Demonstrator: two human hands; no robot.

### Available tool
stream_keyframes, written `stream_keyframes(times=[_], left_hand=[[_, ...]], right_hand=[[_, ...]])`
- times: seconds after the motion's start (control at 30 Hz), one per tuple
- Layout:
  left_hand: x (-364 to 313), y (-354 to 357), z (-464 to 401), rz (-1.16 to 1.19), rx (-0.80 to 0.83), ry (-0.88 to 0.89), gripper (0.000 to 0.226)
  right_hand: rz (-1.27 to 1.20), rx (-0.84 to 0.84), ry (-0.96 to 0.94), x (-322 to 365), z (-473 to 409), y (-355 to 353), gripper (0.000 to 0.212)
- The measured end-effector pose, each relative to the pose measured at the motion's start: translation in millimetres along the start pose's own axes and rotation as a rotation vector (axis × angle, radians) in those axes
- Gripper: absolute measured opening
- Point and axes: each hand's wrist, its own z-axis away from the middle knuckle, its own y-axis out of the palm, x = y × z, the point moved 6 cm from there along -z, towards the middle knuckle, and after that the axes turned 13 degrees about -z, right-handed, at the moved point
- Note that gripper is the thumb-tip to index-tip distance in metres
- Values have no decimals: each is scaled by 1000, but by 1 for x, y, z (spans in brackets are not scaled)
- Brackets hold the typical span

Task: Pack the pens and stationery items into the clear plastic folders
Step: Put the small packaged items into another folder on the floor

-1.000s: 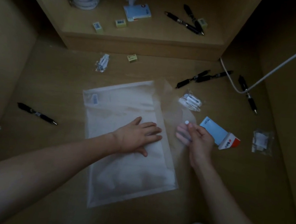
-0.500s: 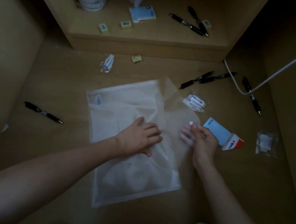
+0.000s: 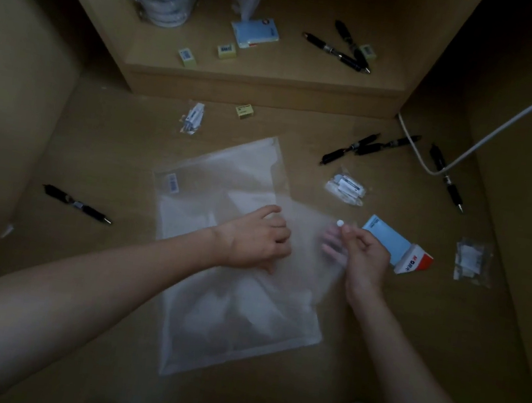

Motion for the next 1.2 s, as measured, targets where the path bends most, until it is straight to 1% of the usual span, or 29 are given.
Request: stream_keyframes(times=[0.03, 0.07, 0.13, 0.2, 0.27, 0.37, 0.53, 0.6, 0.67, 0.77, 0.93, 1.03, 1.2], left_hand=[[3, -4, 2, 28, -28, 17, 31], [7, -9, 4, 70, -44, 24, 29], [18, -18, 11, 148, -51, 4, 32], [26, -25, 19, 156, -34, -20, 32], [29, -31, 25, 147, -15, -18, 31], [27, -36, 27, 119, -18, 1, 33], [24, -45, 33, 57, -37, 68, 31], [24, -49, 34, 48, -21, 94, 32], [25, -54, 35, 64, -6, 100, 34], [29, -65, 38, 101, -10, 73, 34], [32, -77, 57, 140, 16, -2, 29], [37, -86, 73, 152, 19, -46, 25], [41, -100, 71, 161, 40, -56, 27]], right_hand=[[42, 7, -7, 2, -2, -1, 8], [88, 10, -13, 3, -4, -3, 10], [166, 12, -26, 7, -9, -6, 15], [205, 13, -27, 11, -13, -7, 18], [213, 32, -3, 14, -14, -1, 16], [219, 120, 72, 14, -12, 14, 5], [315, 307, 210, 11, 0, 35, 19], [348, 359, 216, 12, 1, 40, 20], [371, 362, 190, 15, -1, 41, 19], [384, 318, 161, 19, -7, 39, 16], [416, 247, 166, 24, -21, 26, 15], [392, 216, 173, 25, -23, 22, 15], [362, 268, 195, 19, -17, 35, 12]])
